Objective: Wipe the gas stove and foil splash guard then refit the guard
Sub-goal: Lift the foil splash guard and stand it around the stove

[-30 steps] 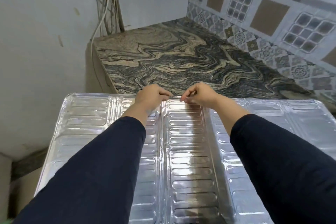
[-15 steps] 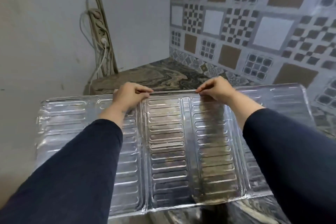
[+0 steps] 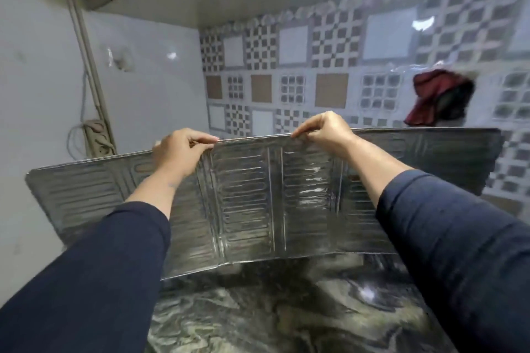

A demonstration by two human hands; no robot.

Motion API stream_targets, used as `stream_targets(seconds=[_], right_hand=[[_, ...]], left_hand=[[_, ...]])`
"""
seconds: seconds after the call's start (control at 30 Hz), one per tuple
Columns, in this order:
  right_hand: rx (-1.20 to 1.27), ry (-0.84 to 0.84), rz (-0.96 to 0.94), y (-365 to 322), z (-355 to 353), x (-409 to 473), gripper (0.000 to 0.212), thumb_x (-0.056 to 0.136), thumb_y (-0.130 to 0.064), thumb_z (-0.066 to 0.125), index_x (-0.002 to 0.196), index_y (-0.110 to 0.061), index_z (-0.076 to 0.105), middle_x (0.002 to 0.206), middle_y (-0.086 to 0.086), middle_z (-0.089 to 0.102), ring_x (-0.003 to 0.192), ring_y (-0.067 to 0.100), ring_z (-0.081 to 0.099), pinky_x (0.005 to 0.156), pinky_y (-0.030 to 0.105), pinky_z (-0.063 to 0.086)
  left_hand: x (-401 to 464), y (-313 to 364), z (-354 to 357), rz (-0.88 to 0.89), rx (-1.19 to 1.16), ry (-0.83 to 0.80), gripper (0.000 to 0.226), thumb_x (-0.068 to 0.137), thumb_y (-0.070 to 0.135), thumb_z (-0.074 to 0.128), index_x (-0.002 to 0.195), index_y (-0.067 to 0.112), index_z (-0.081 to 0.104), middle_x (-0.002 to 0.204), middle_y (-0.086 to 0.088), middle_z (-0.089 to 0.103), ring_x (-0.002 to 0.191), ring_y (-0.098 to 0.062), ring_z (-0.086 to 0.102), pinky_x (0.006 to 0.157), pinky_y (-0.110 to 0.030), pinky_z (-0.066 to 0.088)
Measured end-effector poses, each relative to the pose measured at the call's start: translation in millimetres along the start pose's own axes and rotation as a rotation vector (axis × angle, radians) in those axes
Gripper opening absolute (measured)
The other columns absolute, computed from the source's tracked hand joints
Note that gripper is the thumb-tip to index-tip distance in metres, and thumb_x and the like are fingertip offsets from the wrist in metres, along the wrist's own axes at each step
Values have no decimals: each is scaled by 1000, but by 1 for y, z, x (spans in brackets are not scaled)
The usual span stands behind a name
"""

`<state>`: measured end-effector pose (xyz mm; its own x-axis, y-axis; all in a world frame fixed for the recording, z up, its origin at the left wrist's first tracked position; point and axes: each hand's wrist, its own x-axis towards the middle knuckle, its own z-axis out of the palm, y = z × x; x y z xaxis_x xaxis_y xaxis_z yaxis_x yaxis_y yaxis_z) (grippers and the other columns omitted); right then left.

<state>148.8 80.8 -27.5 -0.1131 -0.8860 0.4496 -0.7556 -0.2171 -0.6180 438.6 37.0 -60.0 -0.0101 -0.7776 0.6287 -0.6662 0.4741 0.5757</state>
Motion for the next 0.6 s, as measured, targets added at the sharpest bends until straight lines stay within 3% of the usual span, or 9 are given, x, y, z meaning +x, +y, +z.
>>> stream_targets(seconds=[0.07,0.13,0.37,0.6], right_hand=[[-16,51,-4,-1,-22,0,28,78,-5,66,76,-30,77,88,0,77,86,10,67,81,29,54],[-38,99,-6,0,-45,1,29,76,-6,65,74,-32,77,88,-2,76,90,12,68,88,33,54],[-66,160,-41,-3,-121,-9,25,80,0,61,90,-16,78,94,4,76,94,12,68,95,33,52],[-117,206,-26,22,-187,-29,18,81,-7,68,87,-21,78,91,-1,76,94,13,68,95,34,52]], left_hand=[[12,20,5,58,-15,25,12,81,34,70,84,45,72,100,10,75,102,-22,66,103,-45,40],[20,41,13,91,-6,41,12,84,33,68,88,42,74,104,9,73,106,-22,63,105,-43,36],[36,104,33,202,-71,76,19,88,28,63,92,45,71,108,10,72,110,-21,60,104,-45,35],[29,170,68,227,-108,77,30,88,15,58,95,39,74,107,9,71,108,-20,60,102,-40,31]])
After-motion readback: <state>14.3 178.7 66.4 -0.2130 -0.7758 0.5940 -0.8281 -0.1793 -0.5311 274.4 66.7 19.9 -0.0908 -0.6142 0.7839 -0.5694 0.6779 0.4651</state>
